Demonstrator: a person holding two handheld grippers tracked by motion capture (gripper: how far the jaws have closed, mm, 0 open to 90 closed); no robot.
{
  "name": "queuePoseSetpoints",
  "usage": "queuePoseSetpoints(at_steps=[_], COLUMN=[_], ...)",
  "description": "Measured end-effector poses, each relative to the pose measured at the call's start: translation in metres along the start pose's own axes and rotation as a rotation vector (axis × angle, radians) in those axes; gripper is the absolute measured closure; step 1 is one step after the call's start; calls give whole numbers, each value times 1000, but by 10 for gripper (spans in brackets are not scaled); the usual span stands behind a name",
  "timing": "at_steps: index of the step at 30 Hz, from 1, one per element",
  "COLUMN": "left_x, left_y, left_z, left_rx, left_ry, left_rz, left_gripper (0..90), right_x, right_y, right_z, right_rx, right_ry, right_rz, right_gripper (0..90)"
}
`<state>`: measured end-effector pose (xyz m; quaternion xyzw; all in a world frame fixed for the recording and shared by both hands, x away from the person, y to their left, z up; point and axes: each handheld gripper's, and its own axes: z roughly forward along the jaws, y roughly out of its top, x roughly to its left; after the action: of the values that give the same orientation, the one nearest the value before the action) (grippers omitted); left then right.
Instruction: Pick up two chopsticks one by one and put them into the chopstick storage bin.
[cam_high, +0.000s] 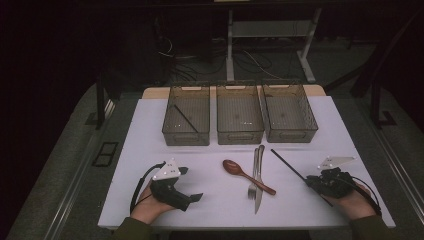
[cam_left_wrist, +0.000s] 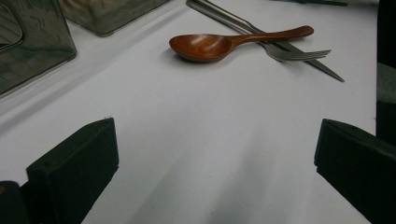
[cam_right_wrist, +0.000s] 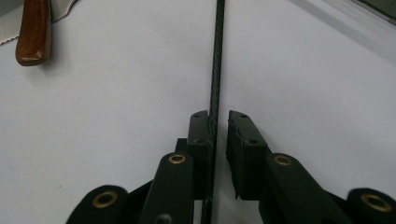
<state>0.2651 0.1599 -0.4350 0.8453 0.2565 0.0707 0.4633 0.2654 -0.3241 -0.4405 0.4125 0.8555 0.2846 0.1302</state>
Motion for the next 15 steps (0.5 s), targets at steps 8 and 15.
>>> queuePoseSetpoints(at_steps=[8, 15], left_x=[-1, -1], left_y=[0, 0], left_z=[0, 0], left_rx=[-2, -3], left_ry=[-1, 0], left_rz=[-1, -1], left_gripper=[0, 0], right_x=[3, 0], right_y=[2, 2], right_z=[1, -1], right_rx=[18, 8], right_ry=[-8, -2], right_rz=[7, 27], right_gripper=[861, 863])
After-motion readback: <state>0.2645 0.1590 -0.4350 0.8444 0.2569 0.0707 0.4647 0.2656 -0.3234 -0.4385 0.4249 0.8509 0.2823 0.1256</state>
